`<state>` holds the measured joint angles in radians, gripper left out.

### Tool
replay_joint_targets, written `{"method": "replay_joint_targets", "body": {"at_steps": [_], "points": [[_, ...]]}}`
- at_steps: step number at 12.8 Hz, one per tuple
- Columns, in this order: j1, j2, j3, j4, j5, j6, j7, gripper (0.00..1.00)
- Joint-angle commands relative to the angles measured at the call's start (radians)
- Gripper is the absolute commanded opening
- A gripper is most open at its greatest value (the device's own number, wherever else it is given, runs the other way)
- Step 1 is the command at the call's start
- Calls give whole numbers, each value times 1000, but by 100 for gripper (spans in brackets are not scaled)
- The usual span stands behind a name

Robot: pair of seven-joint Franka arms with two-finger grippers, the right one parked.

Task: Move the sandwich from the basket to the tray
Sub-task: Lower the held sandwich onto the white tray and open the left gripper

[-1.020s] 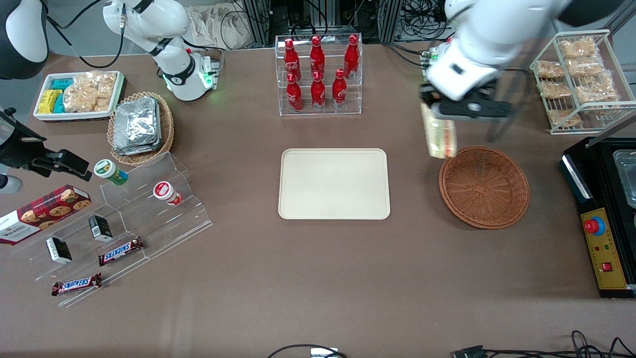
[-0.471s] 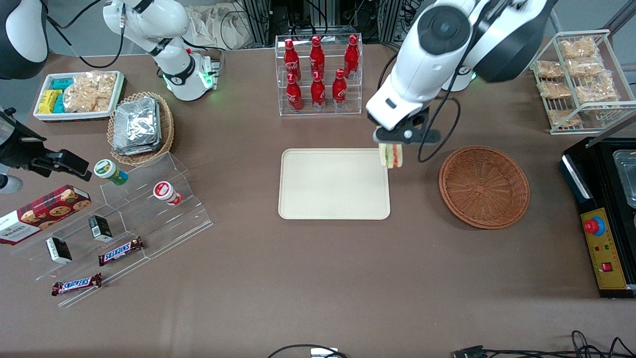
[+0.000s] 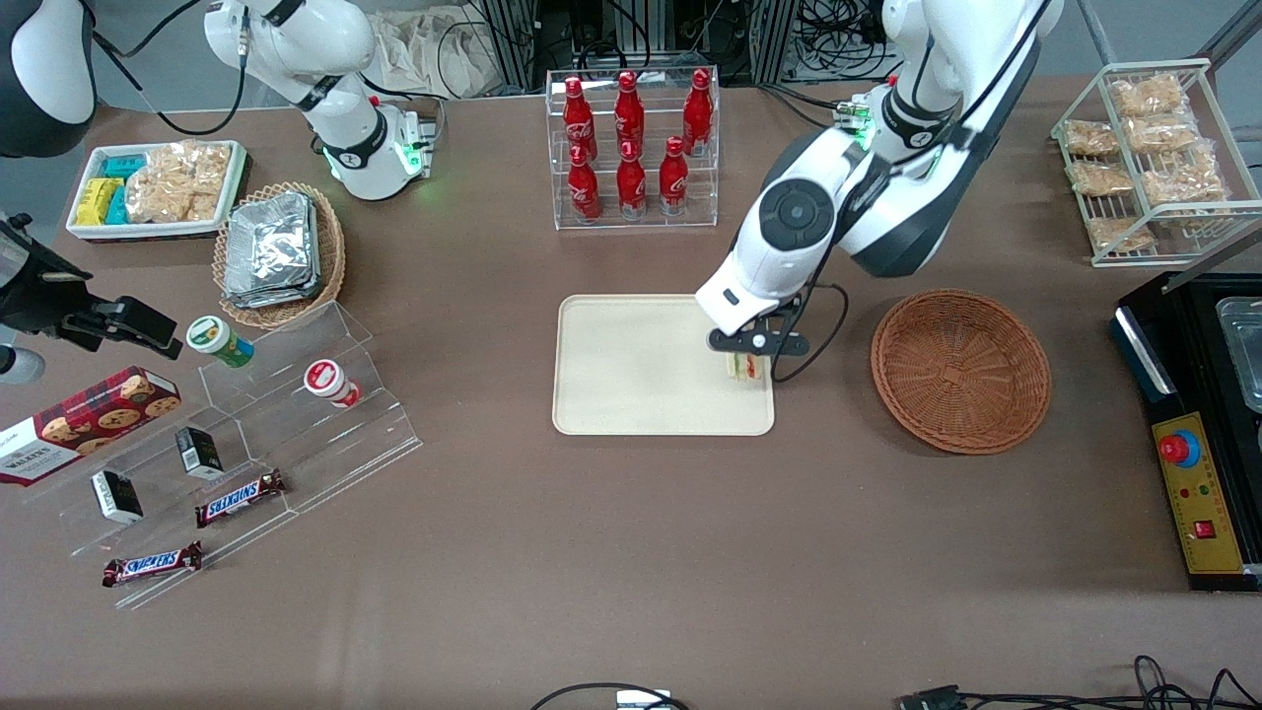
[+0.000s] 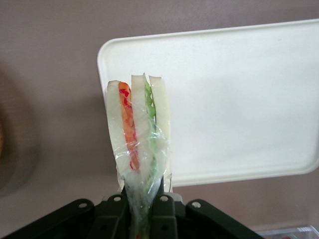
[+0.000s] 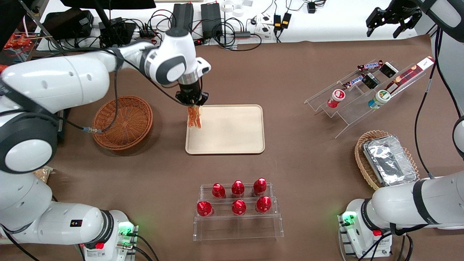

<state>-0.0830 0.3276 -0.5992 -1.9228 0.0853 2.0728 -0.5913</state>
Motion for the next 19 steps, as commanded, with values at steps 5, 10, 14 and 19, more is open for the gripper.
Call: {"method": "replay_joint_targets", "body": {"at_steps": [5,10,14,19], "points": [[12,165,19,-25,137,151,-22,0],[14,171,35,-62,136,198,-27,99],[14,108,33,-50,119,124,-67,100],[29,-138,36,120,-1,-228,-45,100]]}}
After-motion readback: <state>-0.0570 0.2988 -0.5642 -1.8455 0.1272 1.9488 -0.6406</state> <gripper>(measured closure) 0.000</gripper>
